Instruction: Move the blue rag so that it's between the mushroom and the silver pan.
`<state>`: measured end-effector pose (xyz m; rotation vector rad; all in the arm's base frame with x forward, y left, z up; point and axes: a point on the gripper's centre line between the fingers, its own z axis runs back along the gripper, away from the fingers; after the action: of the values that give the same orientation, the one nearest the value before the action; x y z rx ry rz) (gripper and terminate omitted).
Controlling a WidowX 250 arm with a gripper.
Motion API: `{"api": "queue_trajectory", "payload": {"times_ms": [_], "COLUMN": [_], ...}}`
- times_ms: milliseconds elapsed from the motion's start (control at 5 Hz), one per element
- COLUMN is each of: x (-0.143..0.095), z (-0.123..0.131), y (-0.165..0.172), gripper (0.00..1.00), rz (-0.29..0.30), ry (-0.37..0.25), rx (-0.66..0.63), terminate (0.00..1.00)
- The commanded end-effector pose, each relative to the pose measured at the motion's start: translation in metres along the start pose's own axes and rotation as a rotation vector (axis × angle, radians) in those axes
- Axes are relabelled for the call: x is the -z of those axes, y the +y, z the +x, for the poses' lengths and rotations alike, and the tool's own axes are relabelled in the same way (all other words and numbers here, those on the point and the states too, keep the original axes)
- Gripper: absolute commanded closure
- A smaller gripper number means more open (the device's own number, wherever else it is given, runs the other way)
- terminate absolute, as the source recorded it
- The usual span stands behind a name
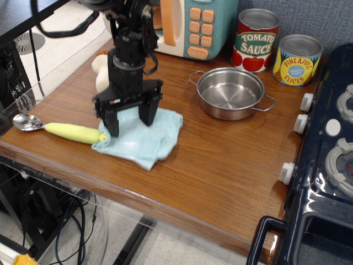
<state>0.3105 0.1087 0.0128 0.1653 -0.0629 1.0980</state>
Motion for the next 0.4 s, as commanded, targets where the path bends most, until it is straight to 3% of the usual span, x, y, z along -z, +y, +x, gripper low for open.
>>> {"api": "queue_trajectory", "payload": {"times_ms": [0, 200], "x": [-0.001, -0.003], "z": [0.023, 0.032], "y": [-0.016, -0.03], "gripper": [0.0, 0.0], "rz": [-0.029, -0.037], "ry": [-0.001, -0.005], "rx": [0.0, 0.021], "terminate": [0.0, 0.0]}}
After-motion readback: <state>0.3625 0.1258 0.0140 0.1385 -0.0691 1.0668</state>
